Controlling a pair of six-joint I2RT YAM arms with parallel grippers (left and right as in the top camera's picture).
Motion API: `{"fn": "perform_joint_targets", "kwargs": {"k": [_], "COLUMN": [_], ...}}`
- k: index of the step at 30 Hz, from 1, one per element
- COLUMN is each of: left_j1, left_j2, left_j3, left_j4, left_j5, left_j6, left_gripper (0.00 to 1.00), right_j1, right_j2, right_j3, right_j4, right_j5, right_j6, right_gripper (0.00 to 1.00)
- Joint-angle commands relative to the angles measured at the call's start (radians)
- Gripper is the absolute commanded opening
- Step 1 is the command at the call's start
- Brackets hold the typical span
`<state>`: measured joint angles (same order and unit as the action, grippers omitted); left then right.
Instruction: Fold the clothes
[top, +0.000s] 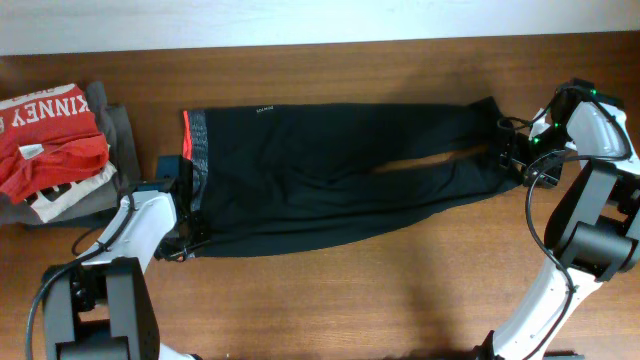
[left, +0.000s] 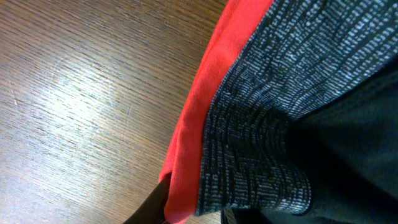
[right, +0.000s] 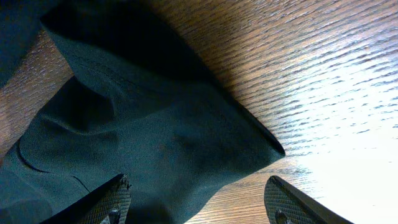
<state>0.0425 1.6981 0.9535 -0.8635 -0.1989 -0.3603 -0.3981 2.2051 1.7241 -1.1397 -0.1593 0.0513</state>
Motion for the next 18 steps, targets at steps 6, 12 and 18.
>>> {"fn": "perform_joint_targets", "kwargs": {"k": [6, 12, 18], "left_j1": [0.004, 0.004, 0.004], "left_j2": [-0.021, -0.021, -0.021], "left_j3": [-0.004, -0.004, -0.004], "left_j4": [0.003, 0.002, 0.003], "left_j5": [0.001, 0.002, 0.004], "left_j6": [-0.01, -0.01, -0.01], "left_gripper": [0.25, 0.25, 0.25], "right_j1": [-0.002, -0.002, -0.009], "right_j2": [0.003, 0.002, -0.002], "right_j3": [-0.076, -0.105, -0.104], "right_j4": [0.1, 0.126, 0.071], "right_j5": [0.039, 0.039, 0.04], "right_j6": [0.008, 0.008, 0.009], "right_gripper": [0.73, 0.58, 0.04]}}
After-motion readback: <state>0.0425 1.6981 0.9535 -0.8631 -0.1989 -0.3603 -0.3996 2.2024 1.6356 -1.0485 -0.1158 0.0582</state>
